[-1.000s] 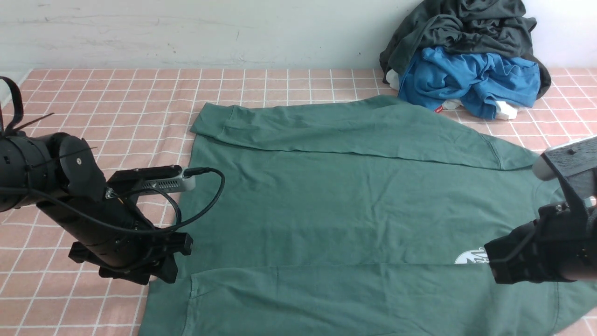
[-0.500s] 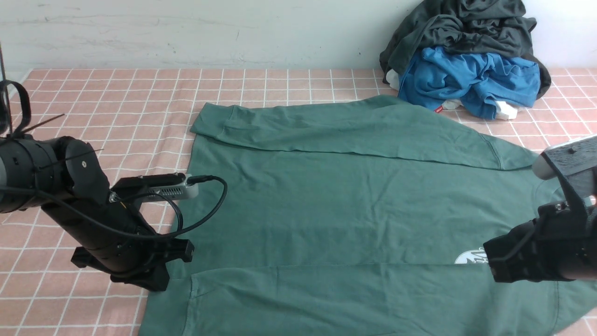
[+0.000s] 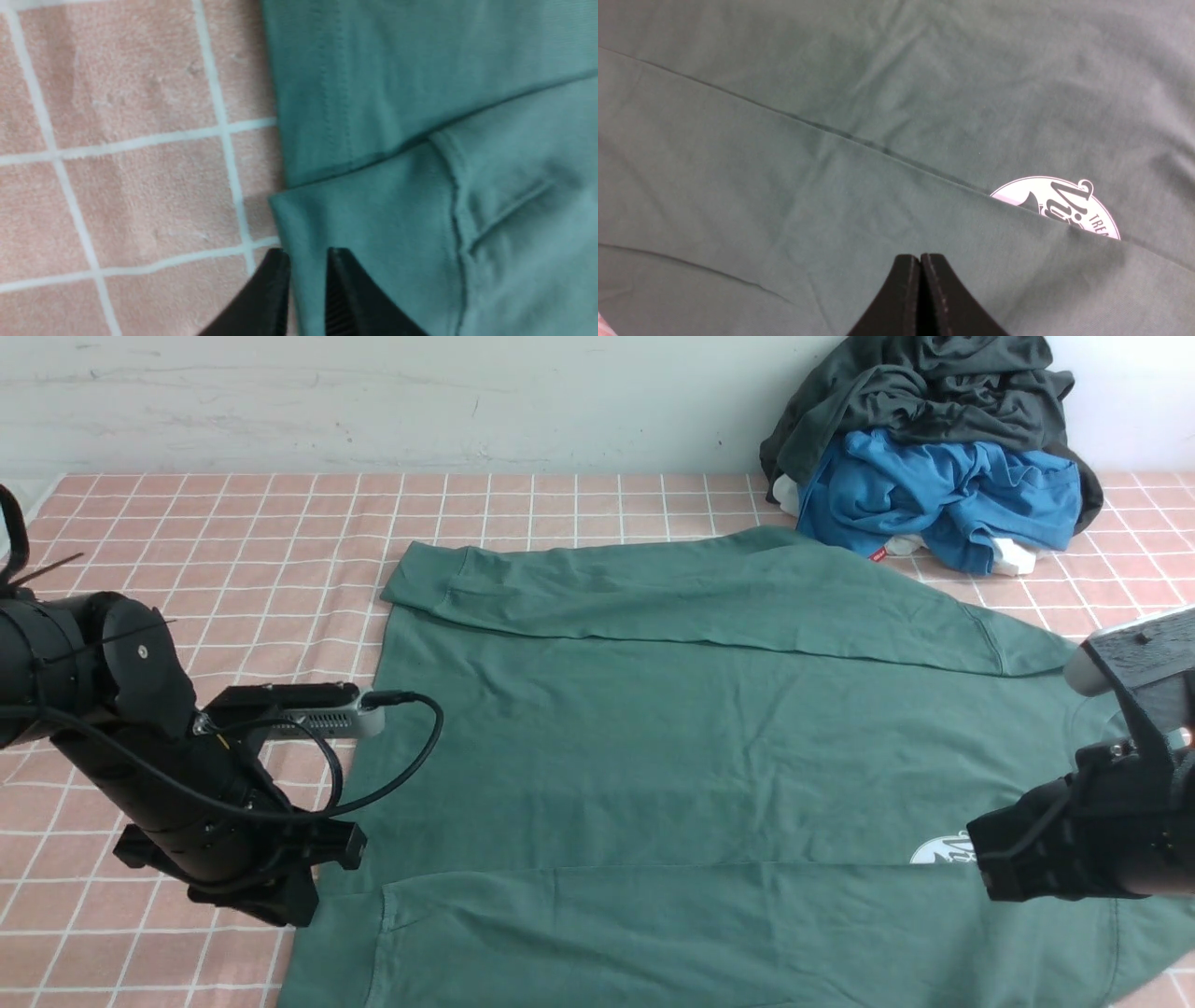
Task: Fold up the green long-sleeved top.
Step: Use the left arm to clamp the cuff closest to it, then use the left arm to drag and place the cuff at the centered position on the left edge of the fabric
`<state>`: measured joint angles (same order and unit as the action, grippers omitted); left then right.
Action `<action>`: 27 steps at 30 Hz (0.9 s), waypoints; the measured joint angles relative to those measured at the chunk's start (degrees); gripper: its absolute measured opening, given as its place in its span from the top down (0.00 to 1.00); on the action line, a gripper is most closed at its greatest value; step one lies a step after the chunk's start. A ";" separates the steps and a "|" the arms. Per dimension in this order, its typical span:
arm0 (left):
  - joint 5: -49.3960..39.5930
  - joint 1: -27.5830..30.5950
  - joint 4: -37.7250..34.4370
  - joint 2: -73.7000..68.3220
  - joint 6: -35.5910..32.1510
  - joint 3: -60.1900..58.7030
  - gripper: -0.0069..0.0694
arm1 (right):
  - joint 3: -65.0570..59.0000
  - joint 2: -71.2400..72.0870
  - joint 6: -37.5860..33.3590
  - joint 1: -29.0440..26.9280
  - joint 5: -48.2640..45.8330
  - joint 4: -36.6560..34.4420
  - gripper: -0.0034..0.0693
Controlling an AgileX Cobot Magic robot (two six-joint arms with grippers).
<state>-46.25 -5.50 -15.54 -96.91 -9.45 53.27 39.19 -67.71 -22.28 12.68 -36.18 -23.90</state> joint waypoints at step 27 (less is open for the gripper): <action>-0.70 0.33 -1.83 3.91 -2.62 4.43 0.91 | 0.00 0.00 0.00 0.18 0.35 -0.97 0.97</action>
<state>-46.95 -5.17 -17.36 -93.00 -12.07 57.70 39.19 -67.71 -22.28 12.85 -35.83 -24.87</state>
